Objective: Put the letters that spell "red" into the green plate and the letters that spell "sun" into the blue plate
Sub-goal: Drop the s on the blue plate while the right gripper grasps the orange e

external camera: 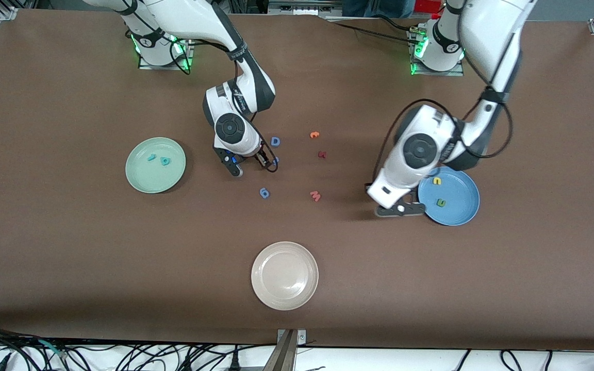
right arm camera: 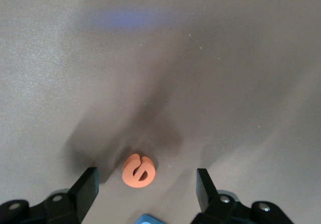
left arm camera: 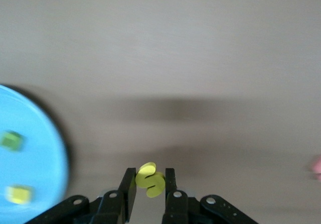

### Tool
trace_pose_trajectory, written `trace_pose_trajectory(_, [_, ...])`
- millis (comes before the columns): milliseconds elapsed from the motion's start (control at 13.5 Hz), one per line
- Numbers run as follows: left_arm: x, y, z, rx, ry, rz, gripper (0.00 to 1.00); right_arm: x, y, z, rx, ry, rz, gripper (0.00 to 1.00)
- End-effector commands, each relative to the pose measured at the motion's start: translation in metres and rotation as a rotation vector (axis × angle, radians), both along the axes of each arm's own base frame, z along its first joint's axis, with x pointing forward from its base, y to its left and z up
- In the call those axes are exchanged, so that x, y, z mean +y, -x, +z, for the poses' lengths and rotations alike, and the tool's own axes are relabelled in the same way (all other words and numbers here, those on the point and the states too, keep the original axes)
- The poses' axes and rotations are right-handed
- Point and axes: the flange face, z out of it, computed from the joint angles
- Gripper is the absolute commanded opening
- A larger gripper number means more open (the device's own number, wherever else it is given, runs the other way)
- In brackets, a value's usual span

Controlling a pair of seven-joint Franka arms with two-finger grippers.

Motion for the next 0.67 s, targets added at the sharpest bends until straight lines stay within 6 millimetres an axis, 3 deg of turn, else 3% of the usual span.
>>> trace_pose_trajectory(0, [0.056, -0.005, 0.006, 0.041, -0.002, -0.11, 0.15, 0.001, 0.003, 0.0, -0.008, -0.009, -0.021, 0.72])
trace_pose_trajectory(223, [0.107, -0.004, -0.012, 0.1, -0.011, -0.176, 0.17, 0.001, 0.002, 0.001, -0.02, -0.014, -0.023, 0.56])
trace_pose_trajectory(371, [0.128, 0.0, -0.025, 0.131, -0.017, -0.205, 0.2, 0.001, 0.002, 0.001, -0.02, -0.014, -0.022, 0.55])
trace_pose_trajectory(445, [0.138, 0.001, -0.03, 0.142, -0.017, -0.225, 0.43, 0.001, 0.002, 0.001, -0.02, -0.014, -0.022, 0.55])
trace_pose_trajectory(520, [0.145, 0.0, -0.029, 0.142, -0.014, -0.254, 0.99, 0.001, 0.002, 0.001, -0.023, -0.015, -0.023, 0.54])
trace_pose_trajectory(594, [0.147, 0.0, -0.024, 0.15, -0.013, -0.25, 1.0, 0.001, 0.002, 0.001, -0.023, -0.015, -0.024, 0.54])
